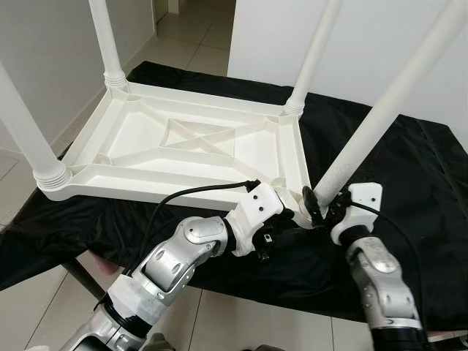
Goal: Building children table
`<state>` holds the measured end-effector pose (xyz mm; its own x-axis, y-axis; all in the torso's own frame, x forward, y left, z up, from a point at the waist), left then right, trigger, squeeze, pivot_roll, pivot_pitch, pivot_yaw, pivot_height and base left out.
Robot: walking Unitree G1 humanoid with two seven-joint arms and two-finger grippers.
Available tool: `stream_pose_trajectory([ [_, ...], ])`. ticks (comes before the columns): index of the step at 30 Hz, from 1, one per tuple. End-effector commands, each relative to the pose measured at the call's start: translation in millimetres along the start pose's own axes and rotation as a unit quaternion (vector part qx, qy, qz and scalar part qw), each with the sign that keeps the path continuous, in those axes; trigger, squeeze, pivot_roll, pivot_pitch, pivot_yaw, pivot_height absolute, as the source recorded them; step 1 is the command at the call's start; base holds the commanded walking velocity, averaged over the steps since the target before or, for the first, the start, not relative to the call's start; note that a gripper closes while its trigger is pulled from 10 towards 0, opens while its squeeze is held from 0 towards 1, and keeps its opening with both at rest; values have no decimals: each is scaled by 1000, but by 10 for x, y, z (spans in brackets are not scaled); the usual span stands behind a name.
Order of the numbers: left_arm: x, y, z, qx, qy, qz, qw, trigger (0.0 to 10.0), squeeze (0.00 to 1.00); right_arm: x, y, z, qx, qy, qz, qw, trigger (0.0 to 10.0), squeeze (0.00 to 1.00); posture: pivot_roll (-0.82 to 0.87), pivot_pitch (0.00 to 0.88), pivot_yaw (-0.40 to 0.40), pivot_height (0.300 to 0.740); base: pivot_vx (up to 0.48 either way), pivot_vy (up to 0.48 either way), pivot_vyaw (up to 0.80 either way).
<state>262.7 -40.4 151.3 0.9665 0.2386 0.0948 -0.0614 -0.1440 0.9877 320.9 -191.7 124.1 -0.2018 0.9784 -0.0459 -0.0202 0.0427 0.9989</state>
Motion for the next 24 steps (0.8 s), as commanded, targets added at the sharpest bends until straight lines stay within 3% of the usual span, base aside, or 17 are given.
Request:
stream_pose_trajectory([
  [1, -73, 3, 13, 1, -40, -1, 999, 10000, 0, -23, -17, 12, 4, 28, -4, 1000, 10000, 0, 52, 0, -82, 740, 0, 0, 0],
  [8, -71, 15, 28, 0, -42, 1, 999, 10000, 0, -10, 14, 111, 5, 94, -30, 995, 10000, 0, 61, 0, -84, 740, 0, 0, 0],
  [14, -66, 19, 32, 0, -42, 1, 999, 10000, 0, 0, 27, 147, 5, 110, -32, 993, 10000, 0, 64, 0, -85, 740, 0, 0, 0],
  [16, -64, 22, 24, -1, -40, 3, 999, 10000, 0, 89, 43, 302, 10, 153, -44, 987, 10000, 0, 76, 0, -92, 740, 0, 0, 0],
  [19, -61, 22, 22, -1, -38, 4, 999, 10000, 0, 123, 35, 345, 14, 170, -47, 984, 10000, 0, 79, 0, -94, 740, 0, 0, 0],
  [20, -57, 23, 20, -1, -37, 4, 999, 10000, 0, 150, 15, 369, 19, 181, -49, 982, 6824, 0, 81, 0, -95, 740, 0, 0, 0],
  [21, -51, 24, 17, -1, -35, 5, 999, 10000, 0, 169, -9, 368, 22, 192, -47, 980, 0, 0, 83, 0, -98, 740, 0, 0, 0],
  [24, -44, 24, 15, -1, -33, 5, 999, 10000, 0, 168, -42, 353, 26, 199, -43, 979, 0, 0, 84, 0, -98, 740, 0, 0, 0],
])
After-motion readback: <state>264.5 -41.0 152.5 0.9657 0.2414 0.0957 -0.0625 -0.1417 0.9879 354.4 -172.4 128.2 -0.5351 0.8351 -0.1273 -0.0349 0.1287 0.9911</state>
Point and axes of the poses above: a point about 5 cm out from each wrist's last joint towards the gripper, its own z axis pointing out of the wrist towards the gripper, its own y axis along the axis of the wrist's last joint, x = y × z, the point moved 5 cm from there along z, pointing out of the wrist towards the gripper
